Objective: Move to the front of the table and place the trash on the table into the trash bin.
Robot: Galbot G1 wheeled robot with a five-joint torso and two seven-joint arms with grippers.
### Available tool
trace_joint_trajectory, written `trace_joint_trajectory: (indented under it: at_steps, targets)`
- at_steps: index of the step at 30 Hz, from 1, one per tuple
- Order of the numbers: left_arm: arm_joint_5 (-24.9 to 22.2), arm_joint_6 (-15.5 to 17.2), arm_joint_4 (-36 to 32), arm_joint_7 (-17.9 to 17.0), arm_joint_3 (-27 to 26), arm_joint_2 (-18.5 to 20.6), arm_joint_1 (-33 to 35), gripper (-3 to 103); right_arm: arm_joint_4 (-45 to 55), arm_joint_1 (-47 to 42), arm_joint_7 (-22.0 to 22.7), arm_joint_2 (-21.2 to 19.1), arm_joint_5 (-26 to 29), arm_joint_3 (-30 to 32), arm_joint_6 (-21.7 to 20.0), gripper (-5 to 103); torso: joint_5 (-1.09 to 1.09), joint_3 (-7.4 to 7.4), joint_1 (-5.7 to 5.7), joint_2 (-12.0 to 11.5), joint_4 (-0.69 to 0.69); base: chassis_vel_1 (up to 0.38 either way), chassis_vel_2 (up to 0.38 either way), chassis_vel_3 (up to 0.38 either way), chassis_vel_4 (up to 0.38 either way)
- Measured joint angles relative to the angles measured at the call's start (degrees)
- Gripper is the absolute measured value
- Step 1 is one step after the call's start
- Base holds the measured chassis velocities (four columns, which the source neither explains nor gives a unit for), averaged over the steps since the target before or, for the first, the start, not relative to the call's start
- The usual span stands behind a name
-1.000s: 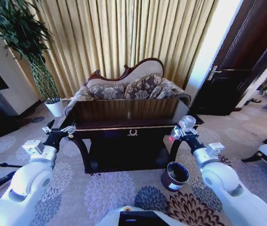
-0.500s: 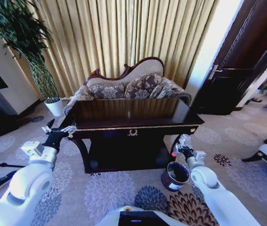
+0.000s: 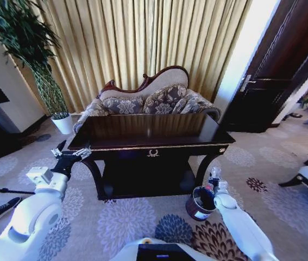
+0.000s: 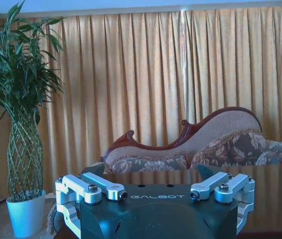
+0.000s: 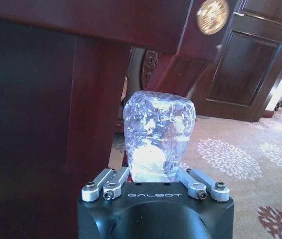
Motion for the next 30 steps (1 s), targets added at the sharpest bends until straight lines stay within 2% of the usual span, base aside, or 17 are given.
trace_joint_trajectory:
  at_steps: [10, 11, 13, 16, 17, 19, 20, 22, 23, 26, 27, 30]
  targets:
    - [-0.05, -0.08, 0.08, -0.01, -0.49, -0.17, 0.19, 100, -6.15, 3.50, -1.07, 0.99, -3.92, 1.54, -1.25, 24, -0.01, -0.01, 0.00, 0.01, -0.03, 0.000, 0.000, 0.000, 0.000]
    - [-0.05, -0.09, 0.04, -0.01, -0.46, -0.21, 0.17, 100, -6.11, 3.46, -1.10, 0.95, -3.99, 1.80, -1.57, 21, -0.01, -0.01, -0.01, 0.00, -0.02, 0.000, 0.000, 0.000, 0.000]
    - [-0.05, -0.10, 0.00, -0.01, -0.46, -0.21, 0.19, 100, -5.97, 3.37, -1.10, 0.91, -3.99, 1.91, -1.73, 25, -0.01, -0.01, 0.00, 0.01, -0.01, 0.000, 0.000, 0.000, 0.000]
    - [-0.08, -0.21, 0.02, 0.00, -0.52, -0.20, 0.20, 100, -5.12, 2.90, -1.09, 0.75, -3.73, 2.17, -1.97, 41, -0.01, -0.01, 0.00, 0.01, -0.02, 0.000, 0.000, 0.000, 0.000]
    - [-0.08, -0.21, 0.02, 0.00, -0.52, -0.20, 0.20, 100, -5.12, 2.90, -1.09, 0.75, -3.73, 2.17, -1.97, 41, -0.01, -0.01, 0.00, 0.01, -0.02, 0.000, 0.000, 0.000, 0.000]
    - [-0.10, -0.23, 0.17, 0.00, -0.54, -0.06, 0.10, 100, -4.33, 2.53, -1.01, 0.79, -2.85, 2.32, -2.01, 52, -0.01, -0.01, -0.01, 0.01, -0.01, 0.000, 0.000, 0.000, 0.000]
    - [-0.10, -0.23, 0.17, 0.00, -0.54, -0.06, 0.10, 100, -4.33, 2.53, -1.01, 0.79, -2.85, 2.32, -2.01, 52, -0.01, -0.01, -0.01, 0.01, -0.01, 0.000, 0.000, 0.000, 0.000]
    - [-0.12, -0.25, 0.24, 0.01, -0.53, 0.07, -0.06, 100, -3.90, 2.05, -0.95, 0.83, -2.62, 2.37, -2.04, 63, 0.00, -0.01, -0.01, 0.01, -0.01, 0.000, 0.000, 0.000, 0.000]
    - [-0.12, -0.25, 0.24, 0.01, -0.53, 0.07, -0.06, 100, -3.90, 2.05, -0.95, 0.83, -2.62, 2.37, -2.04, 63, 0.00, -0.01, -0.01, 0.01, -0.01, 0.000, 0.000, 0.000, 0.000]
    - [-0.12, -0.34, 0.57, 0.01, -0.49, 0.12, -0.17, 100, -3.89, 1.91, -0.90, 0.68, -2.61, 2.73, -2.06, 80, -0.01, -0.01, -0.01, 0.01, -0.01, 0.000, 0.000, 0.000, 0.000]
    - [-0.12, -0.34, 0.57, 0.01, -0.49, 0.12, -0.17, 100, -3.89, 1.91, -0.90, 0.68, -2.61, 2.73, -2.06, 80, -0.01, -0.01, -0.01, 0.01, -0.01, 0.000, 0.000, 0.000, 0.000]
    - [-0.12, -0.44, 0.53, 0.01, -0.73, 0.20, 0.00, 100, -3.26, 1.50, -0.85, -0.01, -2.58, 2.80, -2.07, 90, -0.01, -0.01, -0.01, 0.01, -0.02, 0.000, 0.000, 0.000, 0.000]
